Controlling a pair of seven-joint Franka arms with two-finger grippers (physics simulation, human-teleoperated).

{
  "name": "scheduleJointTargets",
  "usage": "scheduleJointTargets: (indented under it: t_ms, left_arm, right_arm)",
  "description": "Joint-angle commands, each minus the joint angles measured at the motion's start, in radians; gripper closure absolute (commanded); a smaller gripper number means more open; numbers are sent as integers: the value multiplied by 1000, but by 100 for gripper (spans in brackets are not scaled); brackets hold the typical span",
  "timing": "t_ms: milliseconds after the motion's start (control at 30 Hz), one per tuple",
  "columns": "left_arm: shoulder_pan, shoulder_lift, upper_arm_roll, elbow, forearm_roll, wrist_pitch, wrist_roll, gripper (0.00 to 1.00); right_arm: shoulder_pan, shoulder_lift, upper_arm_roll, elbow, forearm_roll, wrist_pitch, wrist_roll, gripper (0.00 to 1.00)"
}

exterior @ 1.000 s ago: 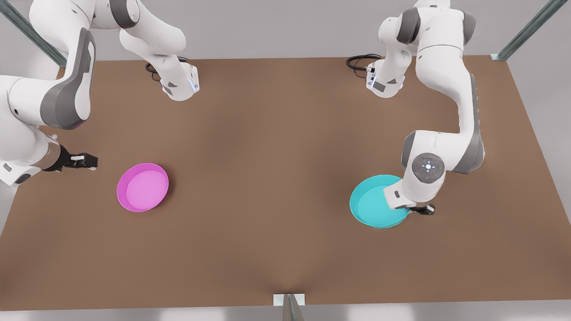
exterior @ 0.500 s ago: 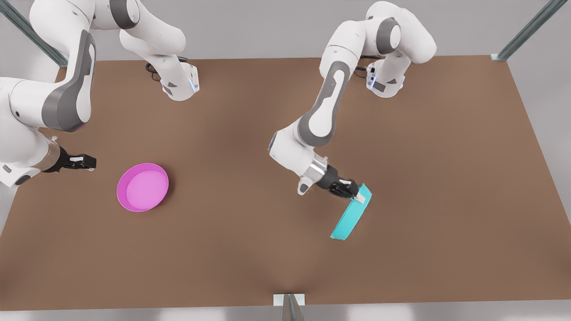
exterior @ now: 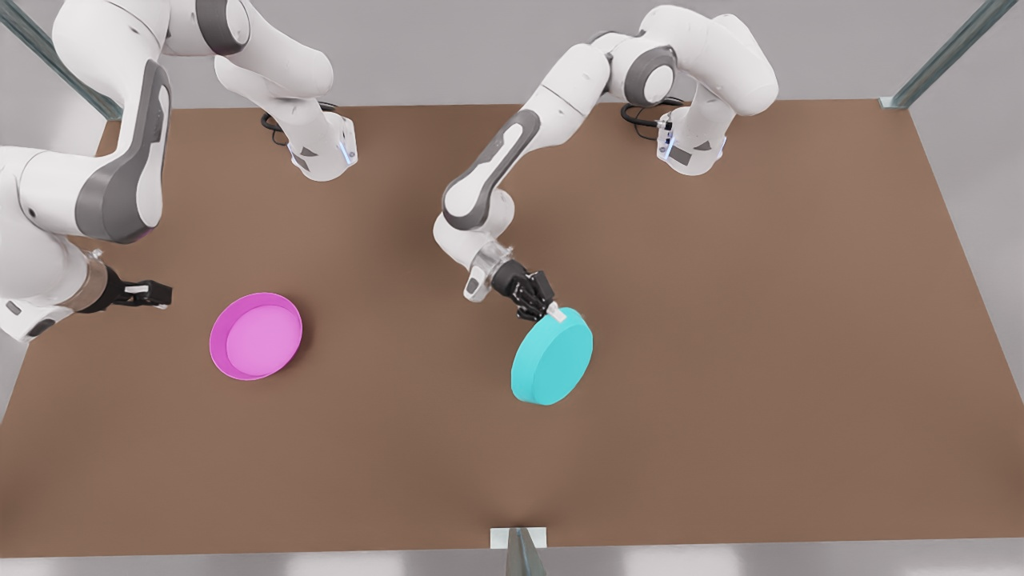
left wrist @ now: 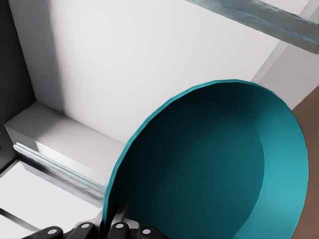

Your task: Flip the blue plate over with the left arm, and stack the pink plate on top of the blue plate with the right arm

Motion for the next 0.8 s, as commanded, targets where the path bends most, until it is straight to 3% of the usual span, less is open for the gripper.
scheduleJointTargets:
  t_ms: [0, 500, 533, 567, 600, 633, 767]
  left_arm:
    - [3, 24, -28, 23, 28, 18, -778, 79]
    - [4, 198, -32, 17, 189, 8, -962, 79]
    - [4, 198, -32, 23, 187, 9, -961, 68]
    - [4, 201, -35, 30, 187, 9, -959, 46]
    - [4, 199, -35, 31, 186, 11, -958, 12]
    - [4, 199, -38, 31, 183, 14, -959, 0]
    - [6, 182, -108, 69, 45, 17, -952, 0]
  right_arm:
    - [0, 0, 0, 0, 1, -1, 0, 0]
    - [-14, 12, 0, -1, 1, -1, -3, 0]
    - [-14, 12, 0, -1, 1, -1, -1, 0]
    - [-14, 12, 0, -1, 1, -1, -3, 0]
    - [-14, 12, 0, -1, 1, -1, -3, 0]
    - [-14, 12, 0, -1, 1, -1, -3, 0]
    - [-14, 12, 0, -1, 1, -1, -3, 0]
